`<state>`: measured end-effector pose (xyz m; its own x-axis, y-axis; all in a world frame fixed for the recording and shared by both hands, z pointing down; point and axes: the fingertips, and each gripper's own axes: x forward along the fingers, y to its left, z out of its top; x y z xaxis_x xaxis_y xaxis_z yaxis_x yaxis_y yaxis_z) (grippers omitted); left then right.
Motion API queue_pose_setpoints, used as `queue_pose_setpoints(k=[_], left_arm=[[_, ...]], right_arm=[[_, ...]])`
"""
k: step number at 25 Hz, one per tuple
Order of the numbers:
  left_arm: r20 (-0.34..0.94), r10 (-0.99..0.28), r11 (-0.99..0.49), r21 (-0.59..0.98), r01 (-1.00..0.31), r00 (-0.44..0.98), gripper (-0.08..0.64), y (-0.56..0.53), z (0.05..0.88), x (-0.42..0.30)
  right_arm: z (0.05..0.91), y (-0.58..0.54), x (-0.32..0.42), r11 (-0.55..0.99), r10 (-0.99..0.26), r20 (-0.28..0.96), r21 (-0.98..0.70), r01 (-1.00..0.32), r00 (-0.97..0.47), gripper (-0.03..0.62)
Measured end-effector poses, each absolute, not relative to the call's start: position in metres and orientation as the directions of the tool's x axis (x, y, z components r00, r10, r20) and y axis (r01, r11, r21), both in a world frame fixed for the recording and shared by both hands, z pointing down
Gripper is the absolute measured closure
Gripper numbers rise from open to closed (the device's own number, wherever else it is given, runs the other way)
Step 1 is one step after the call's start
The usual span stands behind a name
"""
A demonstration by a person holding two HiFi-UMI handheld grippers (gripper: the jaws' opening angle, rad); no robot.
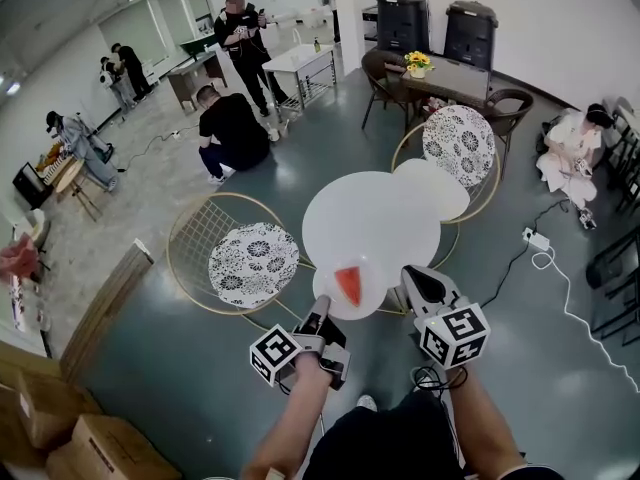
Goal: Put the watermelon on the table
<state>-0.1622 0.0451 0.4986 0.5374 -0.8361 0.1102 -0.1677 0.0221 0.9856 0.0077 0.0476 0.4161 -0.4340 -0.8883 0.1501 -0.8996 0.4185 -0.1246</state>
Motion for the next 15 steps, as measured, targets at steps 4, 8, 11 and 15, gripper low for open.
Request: queue_pose_setpoints(k=[4, 8, 11, 15], left_arm=[[0.111, -0.826, 0.018, 0.985, -0.171, 0.552, 0.544, 0.04, 0.499, -0.164], [0.117, -0.819, 0.02, 0.984, -0.175, 0.562, 0.544, 0.039, 0.502, -0.163], [0.114, -0.814, 0.018, 0.985, -0.172, 0.569, 0.545, 0.033, 0.504, -0.16], [0.115, -0.807, 0.016, 0.985, -0.174, 0.579, 0.544, 0.021, 0.505, -0.154]], right_arm=[[0.408, 0.044, 0.008, 0.405, -0.898, 0.14, -0.104, -0.908, -0.416, 0.588], [0.406, 0.045, 0.01, 0.396, -0.902, 0.148, -0.092, -0.914, -0.406, 0.588], [0.405, 0.043, 0.015, 0.386, -0.906, 0.149, -0.086, -0.918, -0.395, 0.588], [0.407, 0.034, 0.021, 0.374, -0.911, 0.153, -0.087, -0.923, -0.383, 0.588]])
